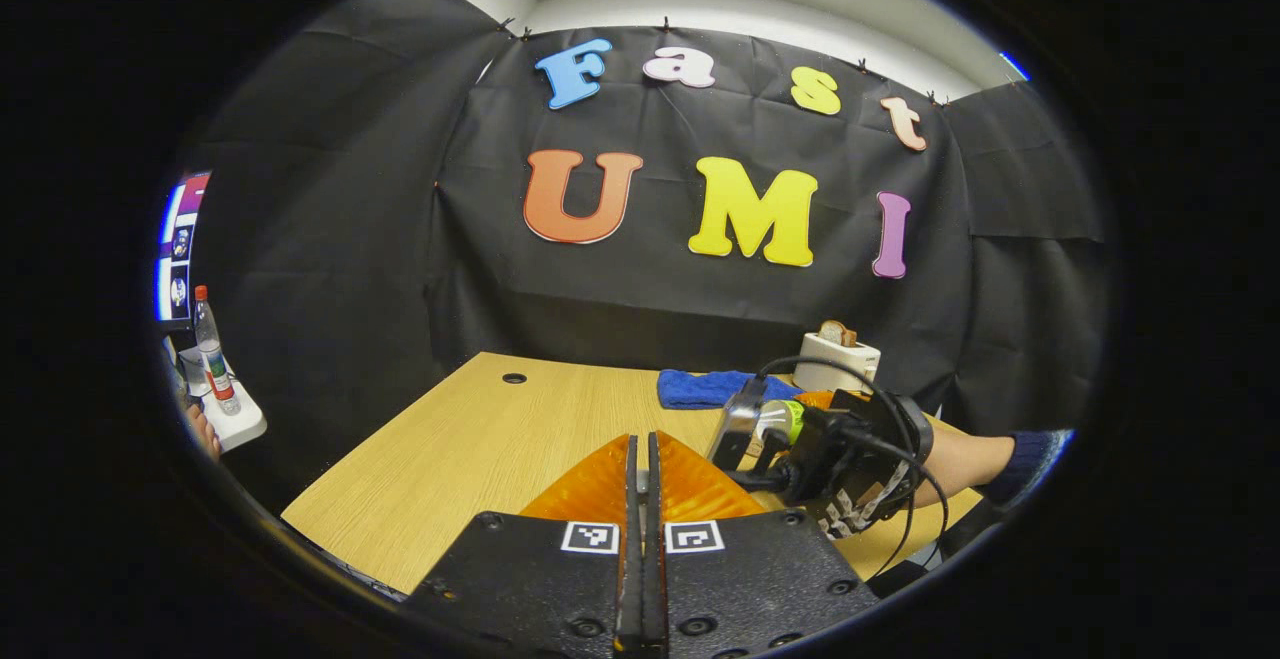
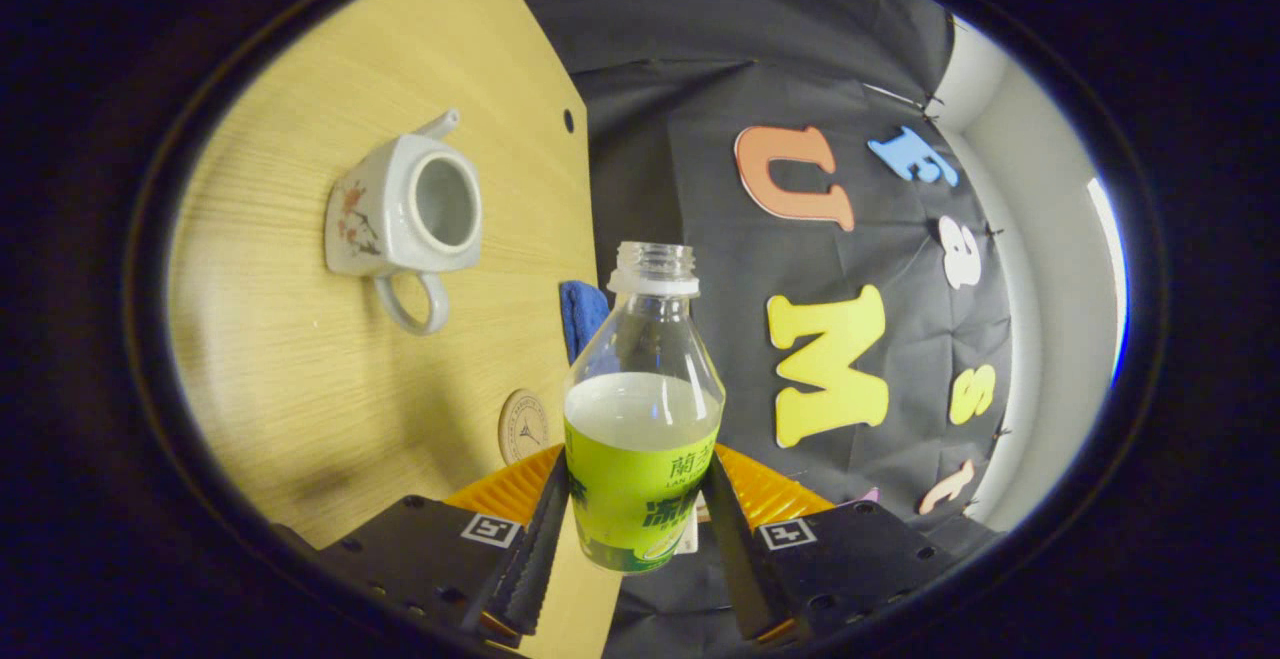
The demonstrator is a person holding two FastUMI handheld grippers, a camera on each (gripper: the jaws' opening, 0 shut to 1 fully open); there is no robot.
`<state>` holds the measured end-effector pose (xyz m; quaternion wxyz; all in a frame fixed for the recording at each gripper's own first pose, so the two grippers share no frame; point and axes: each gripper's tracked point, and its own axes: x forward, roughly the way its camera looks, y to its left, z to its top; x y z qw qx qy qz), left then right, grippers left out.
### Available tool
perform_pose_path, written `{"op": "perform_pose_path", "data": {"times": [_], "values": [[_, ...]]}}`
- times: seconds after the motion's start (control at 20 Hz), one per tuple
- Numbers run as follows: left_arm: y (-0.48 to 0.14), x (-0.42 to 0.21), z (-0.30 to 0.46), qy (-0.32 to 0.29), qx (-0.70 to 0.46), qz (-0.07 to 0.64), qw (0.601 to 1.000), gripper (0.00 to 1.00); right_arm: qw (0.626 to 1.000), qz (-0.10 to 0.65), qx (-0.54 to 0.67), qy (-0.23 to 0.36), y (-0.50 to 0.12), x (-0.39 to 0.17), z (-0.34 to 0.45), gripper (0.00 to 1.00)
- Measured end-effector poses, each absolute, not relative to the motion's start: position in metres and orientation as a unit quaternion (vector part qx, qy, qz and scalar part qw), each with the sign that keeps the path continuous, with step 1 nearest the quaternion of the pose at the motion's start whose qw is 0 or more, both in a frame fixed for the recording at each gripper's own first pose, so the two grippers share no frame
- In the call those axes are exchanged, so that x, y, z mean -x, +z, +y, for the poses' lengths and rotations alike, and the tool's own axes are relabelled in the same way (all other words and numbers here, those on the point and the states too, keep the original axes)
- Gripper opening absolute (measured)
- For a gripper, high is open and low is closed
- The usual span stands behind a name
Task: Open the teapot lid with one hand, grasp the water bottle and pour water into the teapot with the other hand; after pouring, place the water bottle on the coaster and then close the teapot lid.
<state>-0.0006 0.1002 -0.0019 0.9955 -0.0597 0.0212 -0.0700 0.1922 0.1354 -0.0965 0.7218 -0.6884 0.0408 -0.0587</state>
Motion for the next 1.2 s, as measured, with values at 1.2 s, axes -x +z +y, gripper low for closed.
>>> {"op": "perform_pose_path", "data": {"times": [1.2], "values": [[0.0, 0.003, 0.106, -0.067, 0.048, 0.013, 0.997, 0.03, 0.555, -0.033, 0.828, -0.067, -0.083, -0.19, 0.163, 0.71]]}}
